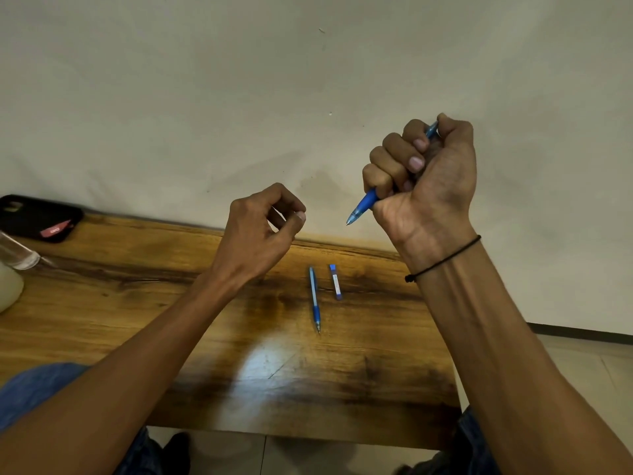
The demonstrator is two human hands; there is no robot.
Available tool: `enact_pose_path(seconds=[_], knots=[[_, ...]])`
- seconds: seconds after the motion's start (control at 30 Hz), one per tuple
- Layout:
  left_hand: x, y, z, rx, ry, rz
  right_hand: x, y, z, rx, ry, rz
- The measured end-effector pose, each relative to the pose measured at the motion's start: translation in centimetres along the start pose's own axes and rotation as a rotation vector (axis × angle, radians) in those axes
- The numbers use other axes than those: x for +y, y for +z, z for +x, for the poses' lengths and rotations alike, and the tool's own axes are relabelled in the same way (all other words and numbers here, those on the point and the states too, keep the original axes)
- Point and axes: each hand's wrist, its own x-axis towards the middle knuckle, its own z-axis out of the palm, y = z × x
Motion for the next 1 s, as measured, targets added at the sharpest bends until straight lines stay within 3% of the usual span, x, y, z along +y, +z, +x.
enact_pose_path(seconds=[0.77, 1.0], knots=[[0.02, 0.04, 0.05, 0.003, 0.021, 0.015, -0.01, 0.25, -0.33, -0.100, -0.043, -0.118], [0.14, -0.02, -0.11, -0.003, 0.016, 0.017, 0.01, 0.49, -0.52, -0.111, -0.119, -0.340]])
